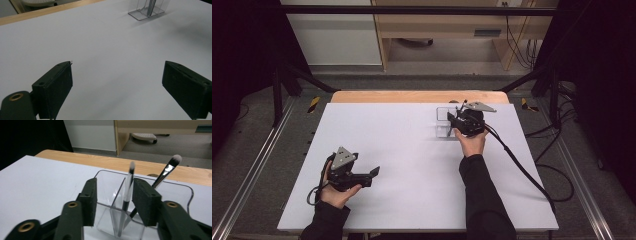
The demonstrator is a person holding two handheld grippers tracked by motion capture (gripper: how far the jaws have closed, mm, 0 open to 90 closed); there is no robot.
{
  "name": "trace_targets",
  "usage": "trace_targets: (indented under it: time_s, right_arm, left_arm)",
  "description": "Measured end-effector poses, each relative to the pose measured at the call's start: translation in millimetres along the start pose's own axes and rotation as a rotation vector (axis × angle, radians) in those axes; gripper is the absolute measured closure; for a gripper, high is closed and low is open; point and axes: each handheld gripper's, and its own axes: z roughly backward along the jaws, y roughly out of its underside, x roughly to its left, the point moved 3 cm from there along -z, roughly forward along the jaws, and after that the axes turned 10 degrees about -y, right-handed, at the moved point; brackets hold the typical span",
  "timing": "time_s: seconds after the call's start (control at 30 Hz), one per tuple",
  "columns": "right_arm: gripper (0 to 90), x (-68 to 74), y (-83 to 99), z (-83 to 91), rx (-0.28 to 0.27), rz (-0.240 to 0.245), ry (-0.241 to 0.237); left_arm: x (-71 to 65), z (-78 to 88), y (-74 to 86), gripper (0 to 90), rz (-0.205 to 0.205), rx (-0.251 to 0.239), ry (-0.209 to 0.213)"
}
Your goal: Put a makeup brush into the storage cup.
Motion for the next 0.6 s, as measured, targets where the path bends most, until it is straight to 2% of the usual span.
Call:
trace_targets:
  time_s: [0.27,0.37,0.6]
  right_arm:
    - [36.6,5.5,3.6,17.5,-0.009,0.028,-0.017]
    - [29.6,7.6,6.3,22.5,0.003,0.047,-0.029]
    - [19.2,12.5,12.8,36.7,-0.005,0.059,-0.059]
  left_arm:
    - [-0.1,-0.5,0.3,8.5,0.001,0.000,-0.002]
    - [0.1,-0.4,0.2,8.4,0.001,-0.001,-0.003]
    - [0.6,-1.1,0.7,8.1,0.000,-0.002,-0.002]
